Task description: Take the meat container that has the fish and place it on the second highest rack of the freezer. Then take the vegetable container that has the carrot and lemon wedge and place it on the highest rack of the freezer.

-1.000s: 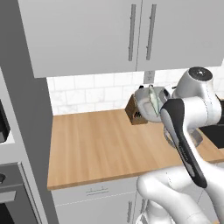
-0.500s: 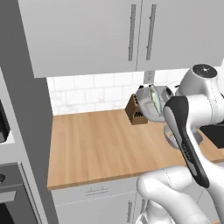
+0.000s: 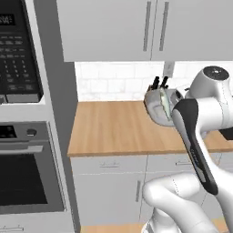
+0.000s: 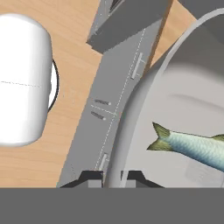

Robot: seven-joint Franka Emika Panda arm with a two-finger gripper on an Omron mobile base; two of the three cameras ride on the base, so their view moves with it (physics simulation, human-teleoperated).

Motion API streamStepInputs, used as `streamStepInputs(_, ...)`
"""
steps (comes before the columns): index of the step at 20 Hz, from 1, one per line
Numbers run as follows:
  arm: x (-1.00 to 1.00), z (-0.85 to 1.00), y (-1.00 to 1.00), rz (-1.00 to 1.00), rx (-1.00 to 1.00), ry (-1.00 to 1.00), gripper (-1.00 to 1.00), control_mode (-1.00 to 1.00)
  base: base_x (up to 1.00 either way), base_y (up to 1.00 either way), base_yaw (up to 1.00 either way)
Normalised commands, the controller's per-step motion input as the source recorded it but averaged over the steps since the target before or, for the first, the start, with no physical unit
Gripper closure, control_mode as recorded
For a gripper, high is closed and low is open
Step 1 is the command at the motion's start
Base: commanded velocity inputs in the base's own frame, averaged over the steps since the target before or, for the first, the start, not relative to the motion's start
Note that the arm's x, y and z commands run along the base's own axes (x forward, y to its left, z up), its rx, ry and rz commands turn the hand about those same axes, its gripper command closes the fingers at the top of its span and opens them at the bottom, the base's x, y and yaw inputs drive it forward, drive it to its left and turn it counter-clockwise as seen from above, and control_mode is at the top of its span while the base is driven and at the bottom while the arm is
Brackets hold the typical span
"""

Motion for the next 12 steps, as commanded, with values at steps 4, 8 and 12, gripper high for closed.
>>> streamStepInputs(4,0.0,0.0,0.0,0.0,0.0,0.0,1.0,1.0,-0.2,-0.01,0.98)
streamStepInputs(8,0.0,0.0,0.0,0.0,0.0,0.0,1.0,1.0,-0.03,0.0,0.96)
streamStepInputs(12,0.0,0.0,0.0,0.0,0.0,0.0,1.0,1.0,0.06,0.04,0.88)
